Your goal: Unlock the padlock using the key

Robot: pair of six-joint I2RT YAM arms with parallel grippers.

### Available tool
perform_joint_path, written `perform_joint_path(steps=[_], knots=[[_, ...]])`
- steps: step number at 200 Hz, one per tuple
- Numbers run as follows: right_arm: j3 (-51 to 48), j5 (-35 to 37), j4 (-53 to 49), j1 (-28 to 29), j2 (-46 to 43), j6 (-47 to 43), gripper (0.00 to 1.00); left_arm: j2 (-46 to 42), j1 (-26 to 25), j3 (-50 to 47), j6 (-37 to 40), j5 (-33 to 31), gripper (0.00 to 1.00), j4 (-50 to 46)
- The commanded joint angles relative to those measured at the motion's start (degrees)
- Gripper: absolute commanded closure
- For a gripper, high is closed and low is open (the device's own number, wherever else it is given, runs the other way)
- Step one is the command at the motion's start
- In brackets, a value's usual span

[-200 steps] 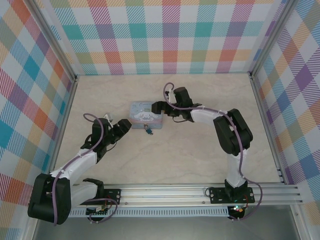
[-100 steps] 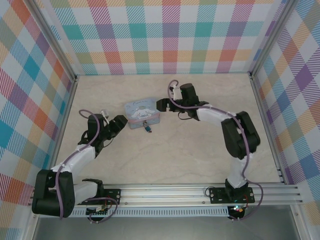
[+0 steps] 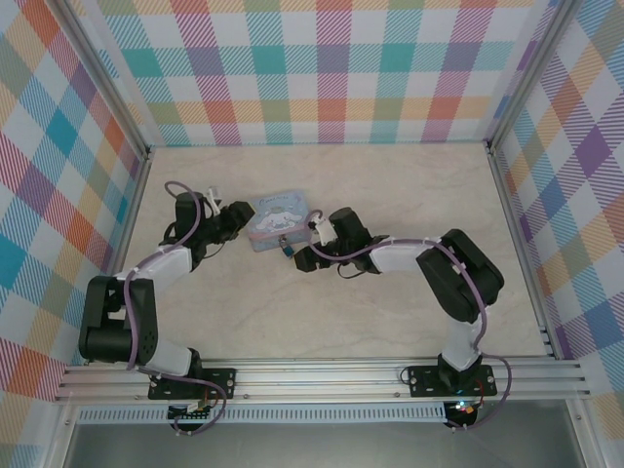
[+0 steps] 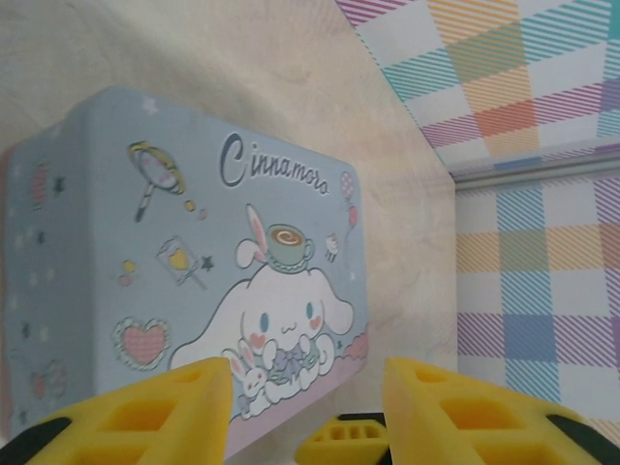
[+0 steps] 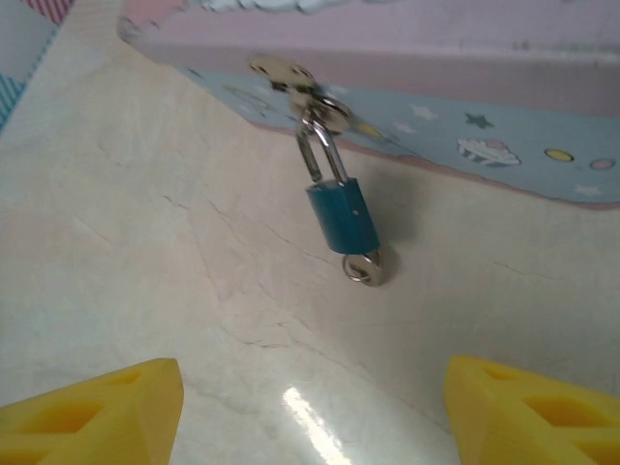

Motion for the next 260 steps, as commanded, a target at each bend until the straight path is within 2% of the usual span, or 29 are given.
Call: perform_joint_path(steps=[1, 55, 128, 260], knots=[[3.3, 1.9, 3.7, 0.5, 1.9, -3.2, 0.33, 2.1, 0.3, 2.8, 0.8, 3.9, 0.56, 1.7], [6.7, 2.0, 5.4, 1.5, 6.6, -3.8, 0.41, 7.7, 0.0, 7.7, 0.8, 6.2, 0.57, 2.4], [9.7, 1.7, 4.5, 2.3, 10.6, -4.1, 0.5, 14.0, -2.4, 11.2, -0.4, 5.8, 0.57, 4.2], [11.3, 2.9, 2.8, 3.0, 12.5, -5.6, 0.66, 15.3, -4.3, 10.8, -0.7, 3.2, 0.56, 3.9]])
